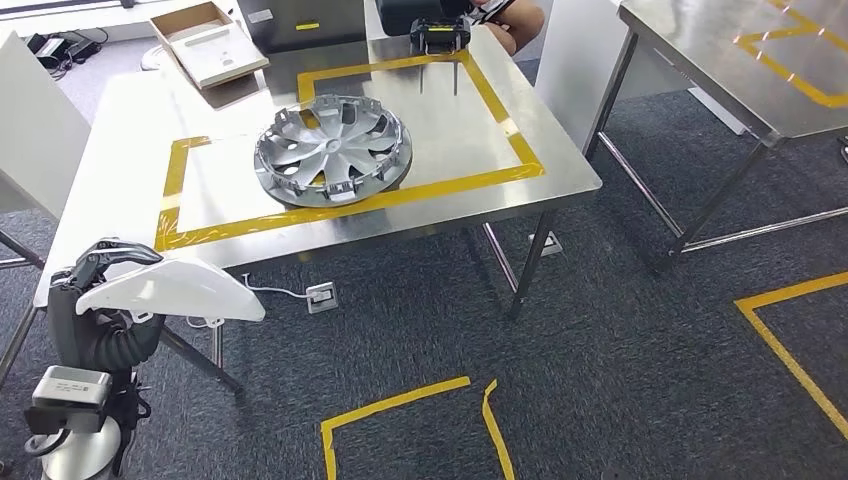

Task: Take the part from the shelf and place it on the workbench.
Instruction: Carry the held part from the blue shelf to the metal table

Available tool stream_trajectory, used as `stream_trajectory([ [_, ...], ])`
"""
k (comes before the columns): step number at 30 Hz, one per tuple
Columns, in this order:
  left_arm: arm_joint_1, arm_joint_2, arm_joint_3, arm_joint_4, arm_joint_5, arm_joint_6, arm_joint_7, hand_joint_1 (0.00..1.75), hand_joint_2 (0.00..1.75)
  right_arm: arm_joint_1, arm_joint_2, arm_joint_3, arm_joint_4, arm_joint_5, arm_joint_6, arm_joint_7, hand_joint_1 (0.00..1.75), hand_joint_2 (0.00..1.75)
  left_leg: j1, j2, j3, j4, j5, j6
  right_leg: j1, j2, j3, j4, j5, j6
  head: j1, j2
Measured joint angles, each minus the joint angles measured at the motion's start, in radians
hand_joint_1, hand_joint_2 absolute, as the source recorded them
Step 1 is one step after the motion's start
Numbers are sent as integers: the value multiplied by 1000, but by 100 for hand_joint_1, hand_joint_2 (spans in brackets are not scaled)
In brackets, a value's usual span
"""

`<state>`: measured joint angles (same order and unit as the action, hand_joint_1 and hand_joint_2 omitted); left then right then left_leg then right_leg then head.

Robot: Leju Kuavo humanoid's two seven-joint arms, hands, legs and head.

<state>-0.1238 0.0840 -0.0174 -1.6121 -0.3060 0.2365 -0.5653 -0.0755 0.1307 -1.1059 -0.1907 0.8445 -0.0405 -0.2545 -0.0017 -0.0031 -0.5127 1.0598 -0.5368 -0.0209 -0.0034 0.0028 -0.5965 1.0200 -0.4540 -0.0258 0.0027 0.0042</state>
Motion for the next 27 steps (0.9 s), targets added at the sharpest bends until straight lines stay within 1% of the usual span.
stream_trajectory([
  [1,0,1,0,-4,-4,0,0,175,175,-1,0,0,0,0,2,0,0,0,1,0,-22,41,-16,-4,-2,1,9,-2,-2,-6,-2,0],
  [2,0,1,1,-8,-7,0,2,175,175,-1,0,0,0,1,3,0,0,0,3,0,-57,99,-38,-6,-2,1,14,-4,-7,-9,-4,0],
  [3,0,1,1,-9,-9,0,3,175,175,0,0,0,0,1,3,0,0,0,4,0,-98,161,-63,-10,-1,1,18,-4,-12,-11,-6,0],
  [4,1,1,1,-10,-11,-1,5,175,175,0,0,0,0,2,3,0,0,0,5,0,-136,211,-80,-14,-1,2,23,-4,-17,-12,-5,0],
  [5,1,1,1,-10,-12,-1,7,175,175,1,0,0,0,2,4,0,0,0,6,0,-162,235,-81,-16,-1,2,29,-3,-23,-12,-6,0],
  [6,1,1,1,-10,-14,-1,7,175,175,1,0,0,0,2,4,0,0,0,6,0,-171,225,-61,-16,-1,3,36,-3,-29,-11,-6,0],
  [7,0,1,1,-10,-15,-1,7,175,175,1,0,0,0,3,5,0,0,0,6,0,-162,180,-21,-14,-1,4,45,-3,-35,-9,-6,0],
  [8,0,1,1,-10,-16,-1,7,175,175,1,0,0,0,4,5,0,0,0,6,1,-140,113,29,-11,-1,5,55,-3,-42,-7,-6,0],
  [9,0,1,1,-11,-17,-1,7,175,175,1,0,0,0,4,6,1,0,0,5,1,-119,50,58,-7,-1,5,63,-2,-49,-3,-6,0],
  [10,-1,1,1,-11,-19,-1,8,175,175,0,0,0,0,5,6,4,0,0,3,2,-102,5,66,-2,0,6,68,-2,-55,2,-6,0],
  [11,0,1,2,-13,-23,0,9,175,175,0,0,0,0,4,6,9,0,0,1,2,-93,-19,66,5,2,6,71,-1,-61,8,-7,0],
  [12,0,1,2,-15,-26,0,10,175,175,0,0,0,0,3,7,14,0,0,0,2,-91,-24,56,12,4,6,72,3,-62,15,-6,0],
  [13,0,1,2,-19,-31,0,13,175,175,1,0,0,0,2,6,21,0,0,1,2,-85,-25,58,21,5,6,74,8,-64,21,-6,0],
  [14,0,1,2,-23,-36,0,15,175,175,1,0,0,0,0,5,26,0,0,3,2,-77,-29,67,28,5,5,75,18,-66,27,-5,0],
  [15,-3,1,2,-26,-40,-1,17,175,175,0,0,0,0,-3,4,30,0,0,5,2,-69,-31,68,34,4,4,69,38,-73,32,-3,0],
  [16,-7,0,2,-29,-43,-1,19,175,175,-1,0,0,0,-5,2,35,0,0,6,2,-60,-33,67,39,2,3,52,72,-88,37,-2,0],
  [17,-11,0,2,-31,-45,-2,20,175,175,-3,0,-1,0,-7,0,39,0,0,7,3,-56,-34,64,42,1,2,21,124,-109,42,-1,0],
  [19,-21,0,2,-31,-47,-7,24,175,175,-4,1,-2,0,-12,-5,48,0,0,6,3,-52,-34,57,46,-1,2,-63,245,-154,49,0,0],
  [20,-24,-1,2,-29,-48,-10,26,175,175,-4,1,-4,0,-15,-8,52,0,0,6,2,-48,-33,52,46,-2,2,-96,279,-161,51,1,0],
  [21,-27,-1,2,-28,-48,-12,27,175,175,-2,1,-6,0,-17,-10,56,0,0,6,1,-42,-33,46,45,-2,2,-113,280,-147,51,1,0],
  [22,-31,-1,2,-26,-49,-13,28,175,175,-1,1,-8,0,-20,-10,59,0,0,7,1,-34,-33,40,43,-3,2,-112,245,-113,50,2,0],
  [23,-35,0,2,-24,-49,-14,28,175,175,0,1,-9,0,-22,-11,61,0,0,7,1,-24,-33,32,40,-3,1,-94,179,-62,47,2,0],
  [24,-40,-1,2,-23,-50,-14,28,175,175,0,1,-10,0,-24,-11,64,0,0,6,1,-14,-32,25,37,-2,0,-73,111,-23,44,2,0],
  [25,-45,-1,2,-21,-51,-15,28,175,175,0,1,-11,0,-26,-12,68,0,0,5,1,-7,-33,17,32,0,-1,-55,59,-5,39,2,0],
  [26,-50,0,2,-20,-54,-15,28,175,175,0,2,-13,0,-27,-12,70,0,0,4,1,-4,-35,10,26,2,-2,-43,25,3,34,2,0],
  [27,-53,0,2,-18,-57,-16,28,175,175,1,2,-14,0,-28,-13,71,0,0,2,1,0,-33,8,20,4,-2,-39,16,-3,28,1,0],
])
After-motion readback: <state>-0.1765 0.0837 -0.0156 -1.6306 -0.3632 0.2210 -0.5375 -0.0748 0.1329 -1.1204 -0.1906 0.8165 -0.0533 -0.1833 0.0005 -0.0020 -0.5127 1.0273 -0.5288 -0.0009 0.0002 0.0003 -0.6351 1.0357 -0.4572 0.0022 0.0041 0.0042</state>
